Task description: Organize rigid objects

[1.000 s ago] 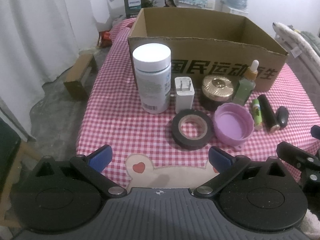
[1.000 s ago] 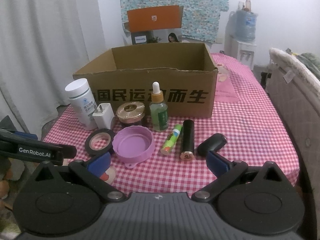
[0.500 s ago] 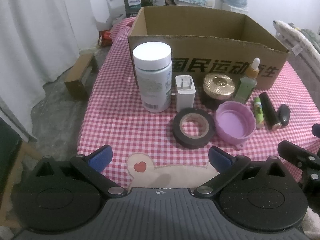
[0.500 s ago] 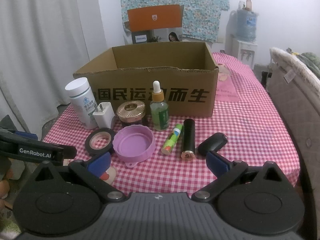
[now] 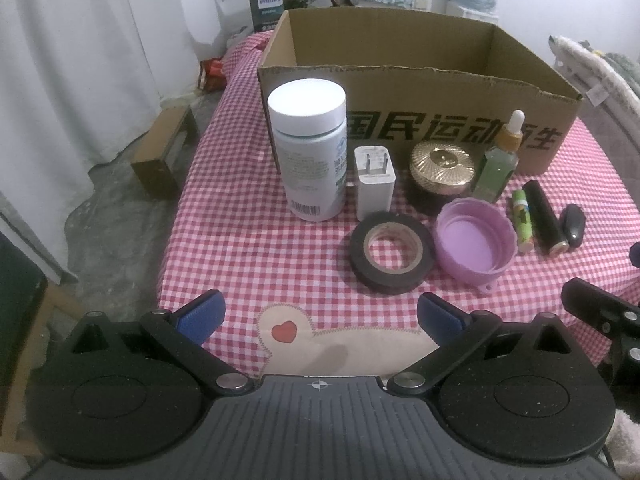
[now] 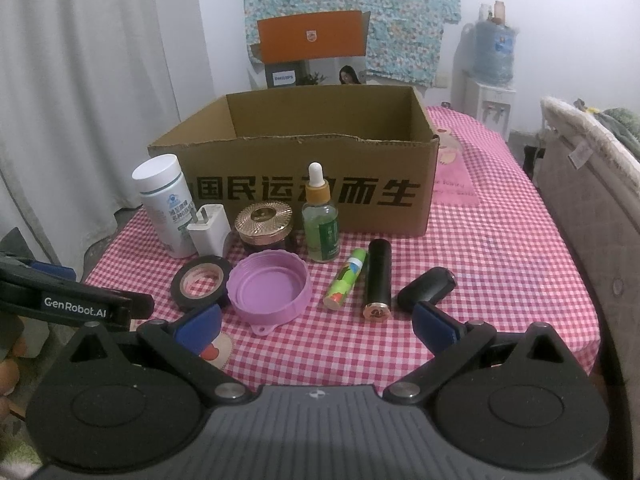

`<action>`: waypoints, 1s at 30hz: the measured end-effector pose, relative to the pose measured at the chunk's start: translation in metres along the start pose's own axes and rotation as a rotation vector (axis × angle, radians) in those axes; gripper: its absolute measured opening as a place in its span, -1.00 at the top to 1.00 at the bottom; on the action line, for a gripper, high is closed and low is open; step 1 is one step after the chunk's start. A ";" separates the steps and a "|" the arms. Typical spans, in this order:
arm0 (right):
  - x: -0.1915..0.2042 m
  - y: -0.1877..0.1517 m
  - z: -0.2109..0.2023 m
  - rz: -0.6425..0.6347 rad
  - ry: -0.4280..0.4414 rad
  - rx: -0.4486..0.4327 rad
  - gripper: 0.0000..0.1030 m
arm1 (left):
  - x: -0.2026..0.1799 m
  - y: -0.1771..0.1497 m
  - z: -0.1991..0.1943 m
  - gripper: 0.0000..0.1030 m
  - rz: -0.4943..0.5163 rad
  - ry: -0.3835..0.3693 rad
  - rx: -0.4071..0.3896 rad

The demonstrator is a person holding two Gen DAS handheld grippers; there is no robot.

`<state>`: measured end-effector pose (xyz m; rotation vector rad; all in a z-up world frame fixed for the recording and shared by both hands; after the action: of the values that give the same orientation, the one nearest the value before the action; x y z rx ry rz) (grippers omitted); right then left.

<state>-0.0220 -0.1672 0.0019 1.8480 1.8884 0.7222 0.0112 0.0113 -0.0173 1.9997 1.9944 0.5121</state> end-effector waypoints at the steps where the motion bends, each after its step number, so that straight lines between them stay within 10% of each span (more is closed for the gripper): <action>1: 0.000 0.000 0.000 0.000 0.000 0.000 -1.00 | 0.000 0.000 0.000 -0.99 0.000 0.000 0.001; 30: -0.009 0.004 0.013 0.025 0.020 0.011 -1.00 | -0.009 0.012 0.013 -0.99 0.045 0.026 0.031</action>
<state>-0.0106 -0.1749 -0.0060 1.8814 1.8879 0.7422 0.0280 0.0030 -0.0244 2.0708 1.9890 0.5228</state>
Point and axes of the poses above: each gripper's, at about its wrist camera, not at the fingertips, and z roughly the way its jaws point, x to its left, y to its top, the point moved 1 cm from there along z, roughly the way its jaws point, and after that the axes turned 10 degrees about x, right-handed, at the moved point
